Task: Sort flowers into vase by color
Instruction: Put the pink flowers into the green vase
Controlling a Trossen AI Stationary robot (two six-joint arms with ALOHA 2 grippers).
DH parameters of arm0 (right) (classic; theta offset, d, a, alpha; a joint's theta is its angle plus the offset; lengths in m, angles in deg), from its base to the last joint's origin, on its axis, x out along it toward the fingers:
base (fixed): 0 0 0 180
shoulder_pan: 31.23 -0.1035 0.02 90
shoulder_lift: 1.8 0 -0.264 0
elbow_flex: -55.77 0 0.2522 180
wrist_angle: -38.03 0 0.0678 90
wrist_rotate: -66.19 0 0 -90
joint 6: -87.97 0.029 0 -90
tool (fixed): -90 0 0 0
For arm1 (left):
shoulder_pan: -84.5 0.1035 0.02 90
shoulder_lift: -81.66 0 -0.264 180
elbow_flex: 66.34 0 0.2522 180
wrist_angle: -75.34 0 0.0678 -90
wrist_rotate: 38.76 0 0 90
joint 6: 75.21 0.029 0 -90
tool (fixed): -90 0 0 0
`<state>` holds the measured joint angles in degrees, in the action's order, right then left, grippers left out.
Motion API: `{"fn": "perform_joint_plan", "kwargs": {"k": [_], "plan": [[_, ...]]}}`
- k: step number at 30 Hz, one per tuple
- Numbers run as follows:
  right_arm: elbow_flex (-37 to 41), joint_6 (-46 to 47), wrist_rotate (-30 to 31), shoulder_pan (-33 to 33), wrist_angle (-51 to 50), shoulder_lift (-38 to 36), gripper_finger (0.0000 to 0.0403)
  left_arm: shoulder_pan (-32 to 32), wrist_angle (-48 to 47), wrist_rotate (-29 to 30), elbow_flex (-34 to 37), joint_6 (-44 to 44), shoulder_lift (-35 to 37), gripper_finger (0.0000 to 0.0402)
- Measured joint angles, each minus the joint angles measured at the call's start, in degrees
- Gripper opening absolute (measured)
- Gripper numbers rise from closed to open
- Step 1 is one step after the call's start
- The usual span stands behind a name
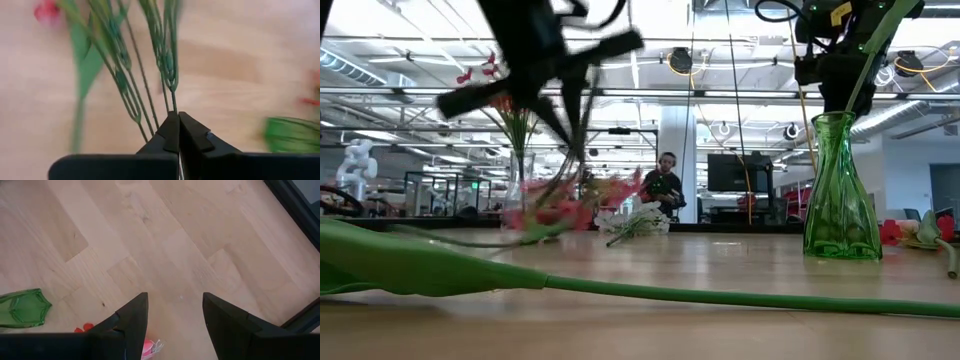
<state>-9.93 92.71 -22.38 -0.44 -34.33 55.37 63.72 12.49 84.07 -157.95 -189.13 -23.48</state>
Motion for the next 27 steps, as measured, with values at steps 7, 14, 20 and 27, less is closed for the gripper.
{"fn": "perform_joint_plan", "kwargs": {"k": [7, 14, 20, 27], "plan": [[0.0, 0.1, 0.0, 0.0, 0.5, 0.0, 0.0180, -1.2, 0.1, 11.0, -5.8, 19.9, 1.0, 0.0001], [0.0, 0.1, 0.0, 0.0, 0.5, 0.0, 0.0180, -0.2, 0.1, 7.6, -7.8, 25.6, 0.9, 0.0000], [0.0, 0.1, 0.0, 0.0, 0.5, 0.0, 0.0180, 0.2, 0.8, 0.2, -7.8, 17.7, 0.9, 0.0015], [0.0, 0.1, 0.0, 0.0, 0.5, 0.0, 0.0180, 1.2, -0.2, -1.8, -7.8, 15.2, 0.4, 0.0076]]}}
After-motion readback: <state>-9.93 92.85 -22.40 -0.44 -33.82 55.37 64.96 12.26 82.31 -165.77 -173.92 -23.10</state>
